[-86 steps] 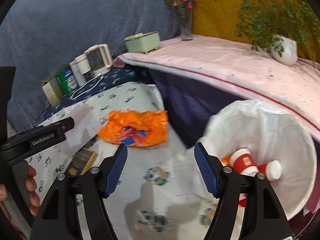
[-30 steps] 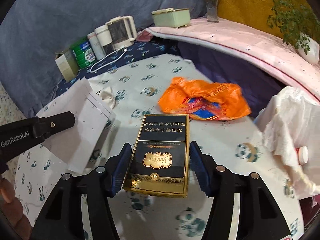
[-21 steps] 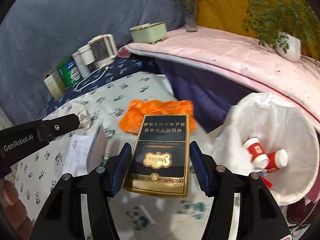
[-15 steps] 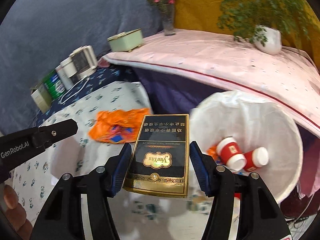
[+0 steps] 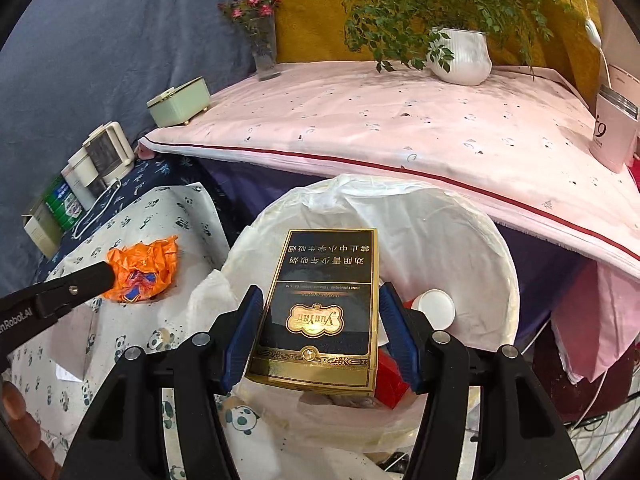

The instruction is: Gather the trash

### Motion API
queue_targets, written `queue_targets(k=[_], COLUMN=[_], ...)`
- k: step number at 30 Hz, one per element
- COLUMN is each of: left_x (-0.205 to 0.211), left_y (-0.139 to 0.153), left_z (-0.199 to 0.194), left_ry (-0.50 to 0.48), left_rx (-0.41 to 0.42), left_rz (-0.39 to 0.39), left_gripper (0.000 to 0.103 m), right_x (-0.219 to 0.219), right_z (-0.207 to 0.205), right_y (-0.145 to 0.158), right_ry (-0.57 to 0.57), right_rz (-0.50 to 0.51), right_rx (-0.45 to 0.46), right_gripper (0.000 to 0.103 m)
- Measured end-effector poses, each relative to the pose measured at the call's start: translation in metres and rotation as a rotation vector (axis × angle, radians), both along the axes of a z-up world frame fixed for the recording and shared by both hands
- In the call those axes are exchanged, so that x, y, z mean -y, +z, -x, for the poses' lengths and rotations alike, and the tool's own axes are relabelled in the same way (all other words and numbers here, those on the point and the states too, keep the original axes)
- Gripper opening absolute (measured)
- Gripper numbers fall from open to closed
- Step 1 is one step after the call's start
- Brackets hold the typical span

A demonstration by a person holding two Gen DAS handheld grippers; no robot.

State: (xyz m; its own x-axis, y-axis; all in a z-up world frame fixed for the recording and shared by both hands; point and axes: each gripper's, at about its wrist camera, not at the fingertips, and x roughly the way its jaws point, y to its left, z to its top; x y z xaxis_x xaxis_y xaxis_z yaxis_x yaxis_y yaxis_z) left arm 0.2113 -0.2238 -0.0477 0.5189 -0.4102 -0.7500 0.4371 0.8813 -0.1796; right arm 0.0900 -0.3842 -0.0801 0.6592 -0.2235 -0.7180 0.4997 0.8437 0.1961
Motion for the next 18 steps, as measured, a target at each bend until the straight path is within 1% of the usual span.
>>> queue_targets(k=[4, 6, 9, 18], left_x=[-0.016, -0.016, -0.007, 0.037], left_y=[-0.002, -0.002, -0.003, -0.017], left_z=[-0.013, -0.016, -0.017, -0.011], left_ry=[0.036, 0.035, 0.016, -0.064], left_rx=[-0.020, -0.021, -0.019, -0.039], left_rz=[-0.010, -0.011, -0.012, -0.014], left_gripper=[0.004, 0.004, 0.004, 0.004], right_x=[-0.003, -0.006, -0.004, 0.014], right_z=[-0.003, -0.005, -0.008, -0.008], right_y=[-0.002, -0.002, -0.004, -0.010], right_ry=[0.007, 0.012, 0.013, -0.001], right_rz=[-0.002, 0.002, 0.001, 0.003], right_rx=[0.003, 0.002, -0.001, -0.013], right_gripper=[0.057, 0.057, 0.057, 0.057])
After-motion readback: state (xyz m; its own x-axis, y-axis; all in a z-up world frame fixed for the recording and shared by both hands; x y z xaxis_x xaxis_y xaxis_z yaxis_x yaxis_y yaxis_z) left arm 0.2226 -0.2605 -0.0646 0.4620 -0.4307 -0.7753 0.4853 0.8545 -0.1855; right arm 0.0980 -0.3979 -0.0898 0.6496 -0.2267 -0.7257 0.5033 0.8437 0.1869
